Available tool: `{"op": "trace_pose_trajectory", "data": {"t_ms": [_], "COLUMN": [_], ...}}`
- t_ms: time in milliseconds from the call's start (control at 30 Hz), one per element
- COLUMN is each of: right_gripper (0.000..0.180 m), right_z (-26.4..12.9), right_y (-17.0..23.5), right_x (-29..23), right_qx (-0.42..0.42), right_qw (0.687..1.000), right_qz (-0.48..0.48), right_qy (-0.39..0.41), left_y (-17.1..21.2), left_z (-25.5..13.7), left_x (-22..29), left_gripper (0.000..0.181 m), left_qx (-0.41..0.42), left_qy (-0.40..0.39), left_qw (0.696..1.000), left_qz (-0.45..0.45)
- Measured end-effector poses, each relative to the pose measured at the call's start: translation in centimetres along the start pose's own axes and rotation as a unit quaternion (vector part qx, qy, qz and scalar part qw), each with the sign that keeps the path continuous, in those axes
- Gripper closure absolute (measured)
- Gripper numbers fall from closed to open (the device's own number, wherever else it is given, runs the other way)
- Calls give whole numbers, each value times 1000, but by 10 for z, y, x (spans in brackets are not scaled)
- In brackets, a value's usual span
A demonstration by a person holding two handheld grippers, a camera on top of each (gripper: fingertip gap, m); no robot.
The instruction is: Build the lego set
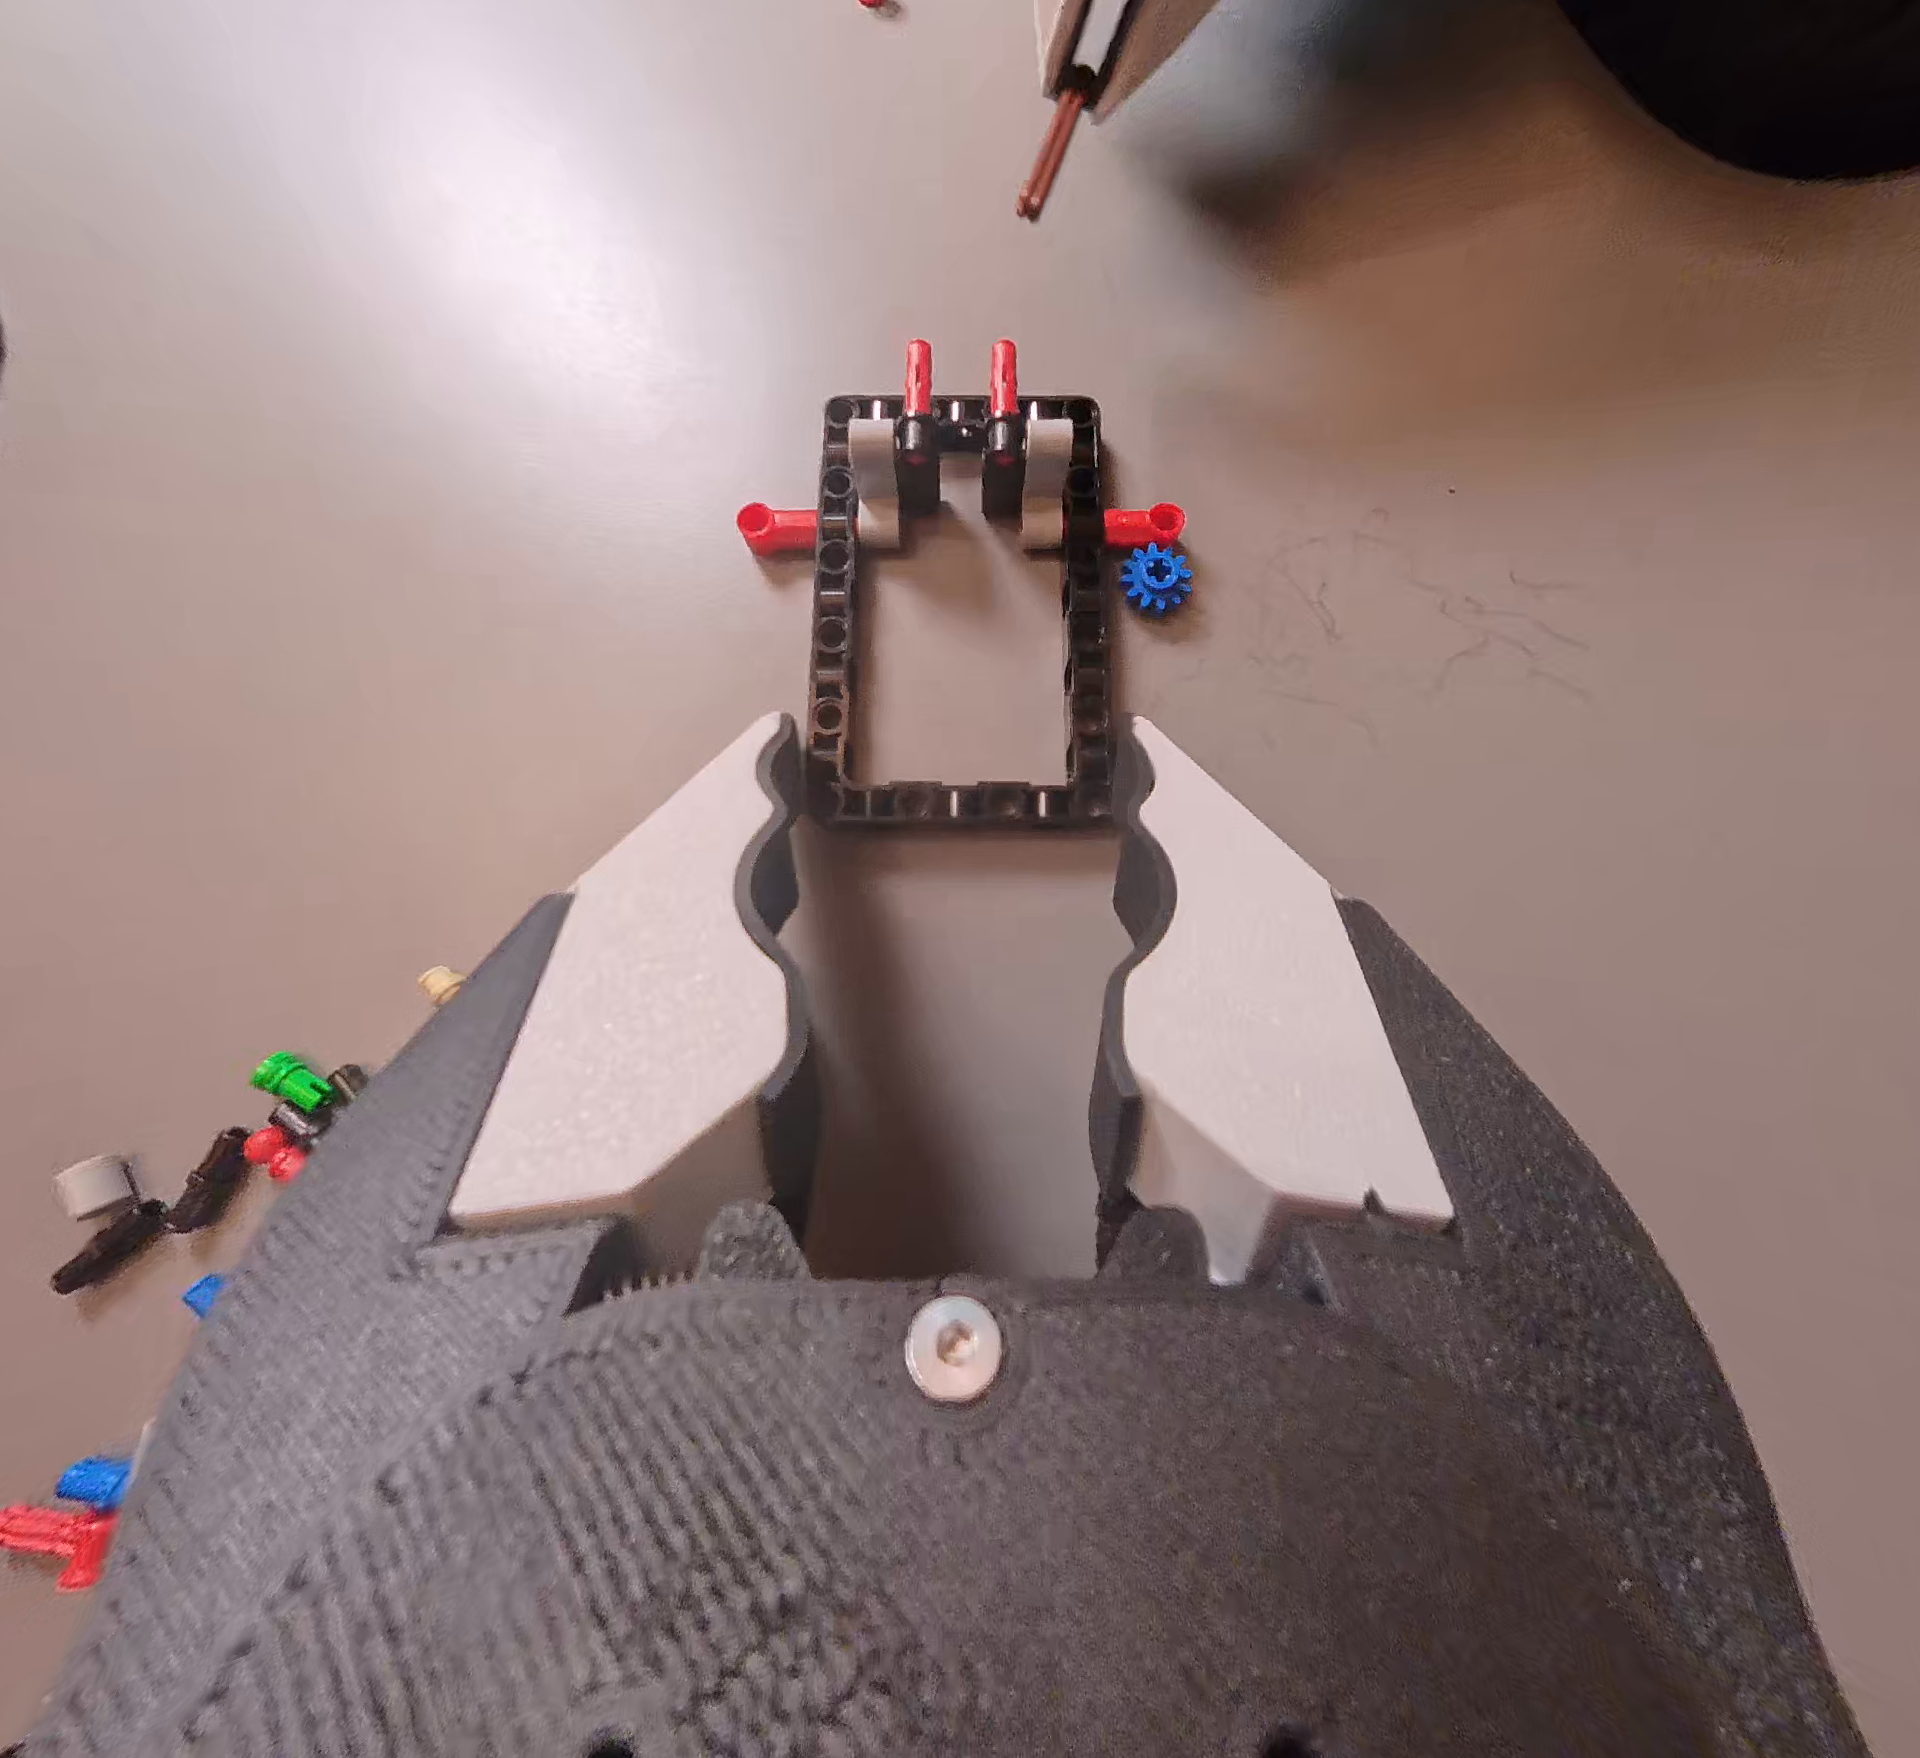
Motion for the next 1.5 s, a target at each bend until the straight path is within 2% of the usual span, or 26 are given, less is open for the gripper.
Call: {"op": "trace_pose_trajectory", "data": {"t_ms": [333,667,967,1500], "right_gripper": [178,178,178,178], "right_z": [-7,-1,1,4], "right_y": [15,25,28,28], "right_x": [19,17,13,10], "right_qx": [-14,-44,-62,-57], "right_qw": [999,999,998,998], "right_qz": [18,21,10,10], "right_qy": [36,20,13,2], "left_y": [-1,-6,-6,-13], "left_z": [-3,-10,5,15], "left_x": [0,-2,-2,-3], "left_gripper": [123,124,119,112], "left_qx": [-6,49,14,8], "left_qy": [-11,-3,17,14], "left_qw": [1000,999,999,1000], "left_qz": [26,17,28,19]}}
Point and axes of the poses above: each gripper's, where its closed fingertips meet, z out along the fingers, y out of its underside, x = y × z across the jaws, the point moved 5 cm from there along -z, back along the fingers, and after that the axes turned 15 degrees about z, right-handed, at the moved point
